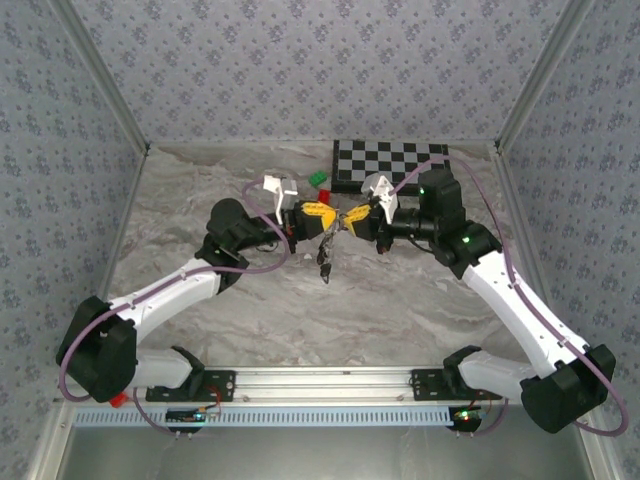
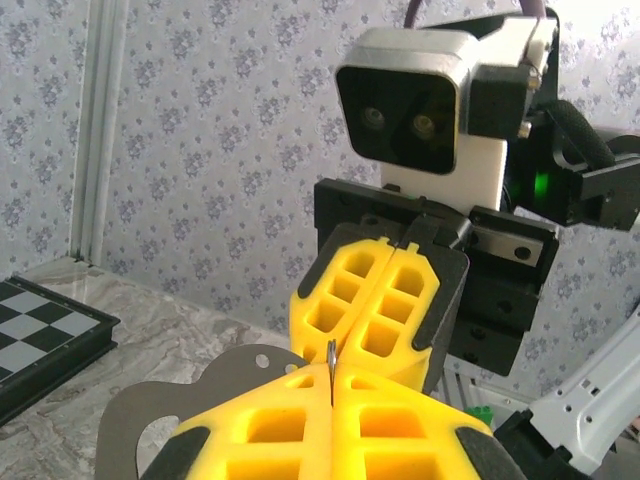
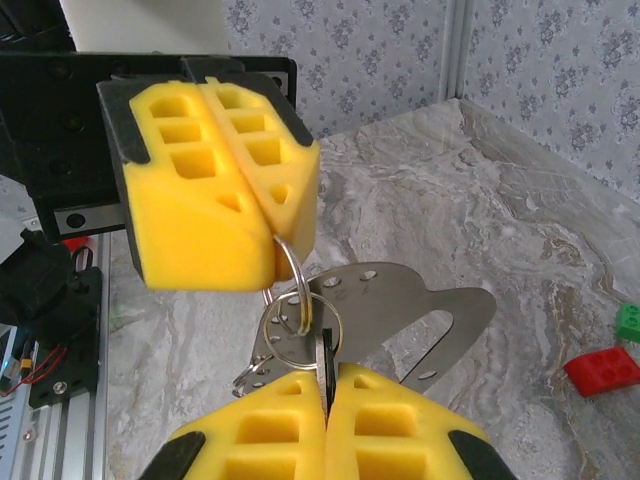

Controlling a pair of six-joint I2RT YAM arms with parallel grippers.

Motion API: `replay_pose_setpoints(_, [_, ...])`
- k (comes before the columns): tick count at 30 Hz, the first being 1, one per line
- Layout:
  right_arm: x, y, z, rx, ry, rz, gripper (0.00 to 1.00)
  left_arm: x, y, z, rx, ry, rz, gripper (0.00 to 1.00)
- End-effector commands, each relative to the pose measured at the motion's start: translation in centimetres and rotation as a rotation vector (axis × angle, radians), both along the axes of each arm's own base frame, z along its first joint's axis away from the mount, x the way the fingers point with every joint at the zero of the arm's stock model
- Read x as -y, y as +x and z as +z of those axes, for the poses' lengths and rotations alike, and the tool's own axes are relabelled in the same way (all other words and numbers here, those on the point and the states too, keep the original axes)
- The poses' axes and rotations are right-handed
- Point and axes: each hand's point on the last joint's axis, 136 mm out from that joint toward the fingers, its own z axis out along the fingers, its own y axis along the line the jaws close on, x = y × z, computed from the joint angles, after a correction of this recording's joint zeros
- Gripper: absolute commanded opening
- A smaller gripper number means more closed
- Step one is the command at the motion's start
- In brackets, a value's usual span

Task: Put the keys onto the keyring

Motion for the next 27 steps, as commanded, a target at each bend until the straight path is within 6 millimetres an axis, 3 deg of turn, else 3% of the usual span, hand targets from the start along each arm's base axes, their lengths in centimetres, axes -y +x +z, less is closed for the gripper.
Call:
replay_pose_setpoints(1, [0.1, -0.5, 1.8, 0.027, 0.025, 0.017, 0.00, 0.4, -0.5, 1.7, 0.079, -0.011, -0.026, 0.00])
replay_pose_setpoints(9, [1.0, -0.8, 2.3, 0.040, 0.022, -0.002, 0.00, 0.6, 0.4, 0.4, 0.076, 0.033, 0.009, 0.00])
replay_pose_setpoints(27, [2.0, -0.4, 3.0, 0.067, 0.022, -0.042, 0.00, 0.5, 1.3, -0.3, 0.065, 0.068, 0.034, 0.00])
